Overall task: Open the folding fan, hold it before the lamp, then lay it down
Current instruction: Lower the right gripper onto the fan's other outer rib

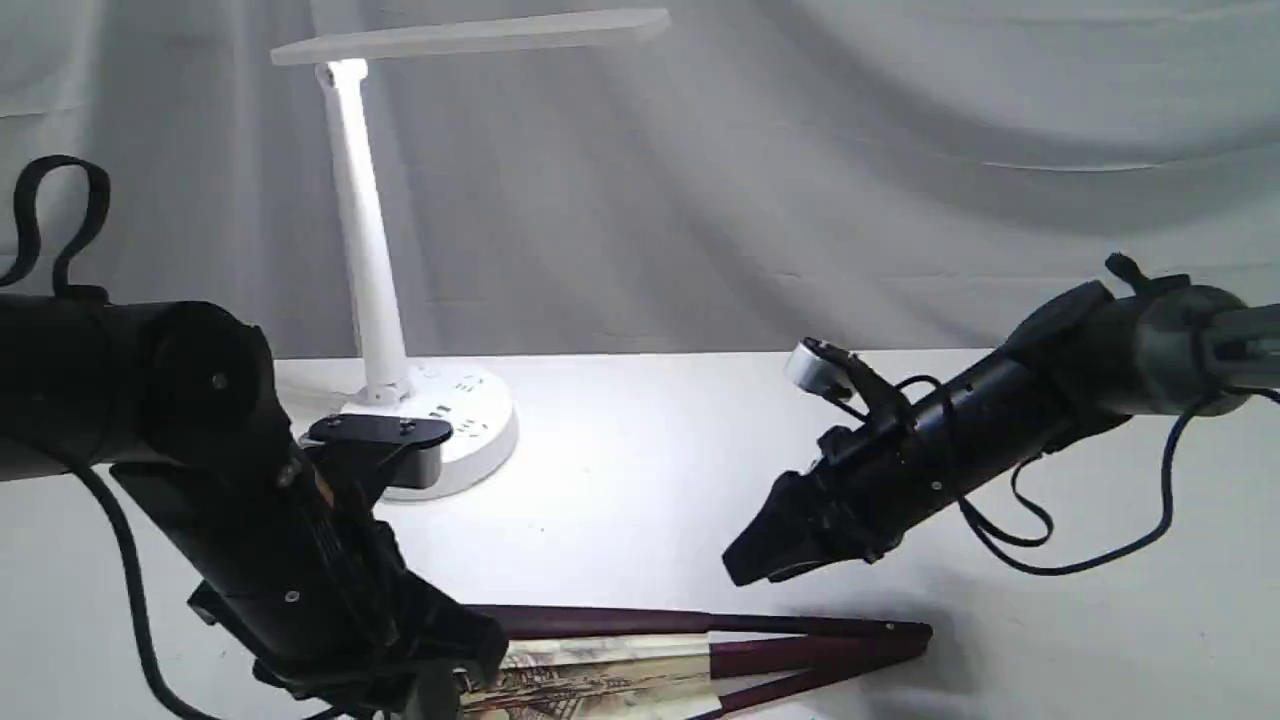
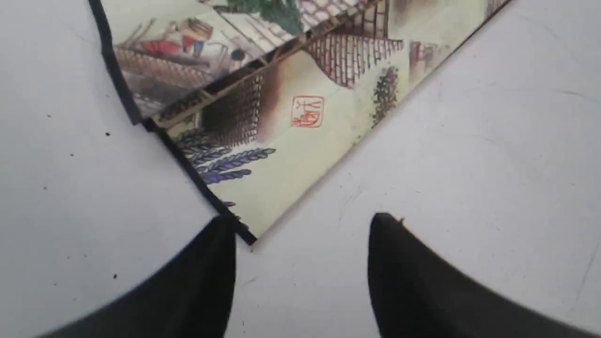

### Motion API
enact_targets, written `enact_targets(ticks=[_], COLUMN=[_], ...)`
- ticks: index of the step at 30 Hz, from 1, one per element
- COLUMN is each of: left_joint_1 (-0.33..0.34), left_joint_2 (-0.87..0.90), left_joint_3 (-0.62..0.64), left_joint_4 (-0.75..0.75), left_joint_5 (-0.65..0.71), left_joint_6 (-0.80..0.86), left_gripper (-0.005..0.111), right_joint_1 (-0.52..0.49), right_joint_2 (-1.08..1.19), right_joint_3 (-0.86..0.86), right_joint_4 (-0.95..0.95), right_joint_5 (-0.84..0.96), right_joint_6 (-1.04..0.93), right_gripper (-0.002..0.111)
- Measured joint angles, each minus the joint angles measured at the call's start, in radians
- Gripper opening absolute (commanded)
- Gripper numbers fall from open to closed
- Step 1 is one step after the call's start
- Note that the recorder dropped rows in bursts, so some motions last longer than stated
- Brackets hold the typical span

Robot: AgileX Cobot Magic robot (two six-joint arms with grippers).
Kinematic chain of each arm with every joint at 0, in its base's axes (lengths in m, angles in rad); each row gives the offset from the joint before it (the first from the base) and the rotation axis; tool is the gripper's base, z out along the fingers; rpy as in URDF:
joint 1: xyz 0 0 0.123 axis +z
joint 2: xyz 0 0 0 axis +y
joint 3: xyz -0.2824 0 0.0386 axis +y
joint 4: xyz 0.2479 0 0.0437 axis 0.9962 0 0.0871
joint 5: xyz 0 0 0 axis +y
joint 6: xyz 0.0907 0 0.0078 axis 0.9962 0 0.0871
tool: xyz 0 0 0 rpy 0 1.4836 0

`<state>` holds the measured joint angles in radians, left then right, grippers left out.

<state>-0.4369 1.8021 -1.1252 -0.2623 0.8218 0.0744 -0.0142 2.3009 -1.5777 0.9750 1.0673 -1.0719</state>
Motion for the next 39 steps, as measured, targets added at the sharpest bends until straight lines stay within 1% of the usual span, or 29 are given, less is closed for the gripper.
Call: enact_targets(ticks=[9,12,15,19,21,31,39], left_joint_1=[0.0,0.0,0.0,0.0,0.0,0.0,0.0], left_joint_2=[0.0,0.0,0.0,0.0,0.0,0.0,0.0], left_joint_3=[0.0,0.0,0.0,0.0,0.0,0.0,0.0], left_joint_4=[0.0,-0.002,-0.002,-0.004,-0.004,-0.004,-0.004], left_joint_5=[-0.011,-0.009,-0.009,-0.009,-0.009,-0.009,-0.009], left_joint_6=[0.004,0.004,0.004,0.004,0.004,0.004,0.004], left_gripper=[0.044,0.044,0.044,0.044,0.044,0.044,0.044], right_joint_1=[0.069,0.084,0.084,0.084,0.084,0.084,0.084], right_joint_2=[0.038,0.044,0.055,0.086,0.102,0.134,0.143], right_joint_3=[-0.008,-0.043,-0.09,-0.142,-0.151,-0.153,-0.153], right_joint_4=[-0.004,-0.039,-0.048,-0.05,-0.05,-0.038,-0.038], right_joint_5=[-0.018,-0.023,-0.002,0.064,0.069,0.073,0.136], right_joint_6=[-0.009,0.045,0.099,0.128,0.135,0.137,0.137], right_gripper=[0.046,0.046,0.046,0.046,0.046,0.046,0.041])
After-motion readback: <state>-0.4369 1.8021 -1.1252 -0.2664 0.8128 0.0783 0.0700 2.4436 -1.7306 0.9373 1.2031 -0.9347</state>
